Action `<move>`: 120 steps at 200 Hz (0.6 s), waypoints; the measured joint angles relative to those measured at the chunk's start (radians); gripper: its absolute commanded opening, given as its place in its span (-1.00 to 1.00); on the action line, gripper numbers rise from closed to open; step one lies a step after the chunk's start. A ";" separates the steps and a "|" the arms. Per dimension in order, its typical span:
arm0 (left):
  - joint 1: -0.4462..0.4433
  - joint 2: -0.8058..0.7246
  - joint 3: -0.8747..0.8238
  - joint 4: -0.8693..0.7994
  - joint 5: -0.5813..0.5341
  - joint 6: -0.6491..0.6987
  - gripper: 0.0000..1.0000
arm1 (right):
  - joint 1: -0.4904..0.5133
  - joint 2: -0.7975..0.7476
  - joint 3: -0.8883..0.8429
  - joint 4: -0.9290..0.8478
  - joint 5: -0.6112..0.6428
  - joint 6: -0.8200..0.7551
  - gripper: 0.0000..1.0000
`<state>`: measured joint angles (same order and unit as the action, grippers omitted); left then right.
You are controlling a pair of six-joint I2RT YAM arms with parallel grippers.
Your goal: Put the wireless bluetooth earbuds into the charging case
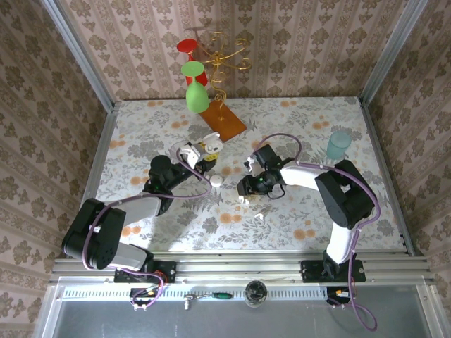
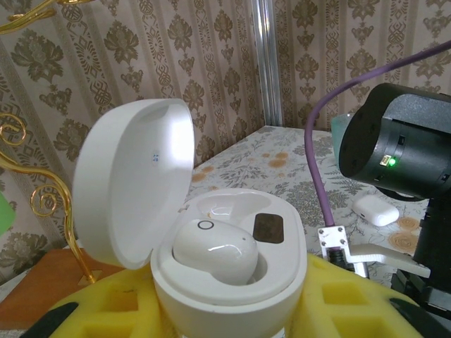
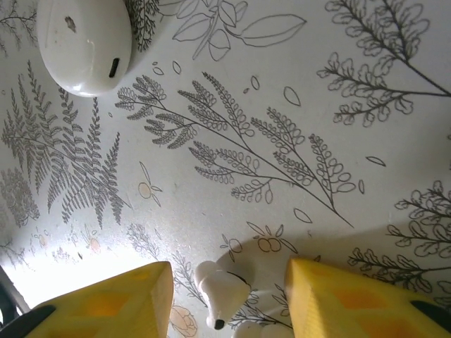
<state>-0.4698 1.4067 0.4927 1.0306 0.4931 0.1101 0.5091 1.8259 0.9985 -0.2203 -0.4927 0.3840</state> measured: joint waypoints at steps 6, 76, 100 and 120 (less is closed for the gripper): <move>0.000 0.000 0.000 0.000 0.000 0.000 -0.39 | -0.004 -0.003 -0.008 0.010 -0.012 -0.003 -0.06; 0.000 -0.005 0.000 -0.010 -0.005 0.000 -0.39 | -0.003 -0.090 -0.135 0.010 -0.093 -0.032 -0.10; 0.000 -0.014 0.000 -0.014 -0.008 0.000 -0.40 | 0.000 -0.135 -0.171 -0.013 -0.100 -0.041 -0.09; 0.000 -0.017 0.000 -0.015 -0.008 0.000 -0.40 | 0.000 -0.171 -0.176 -0.024 -0.099 -0.044 -0.09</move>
<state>-0.4698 1.3899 0.4927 1.0157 0.4850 0.1101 0.5091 1.6554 0.8227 -0.2443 -0.5915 0.3397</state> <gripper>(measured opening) 0.352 0.452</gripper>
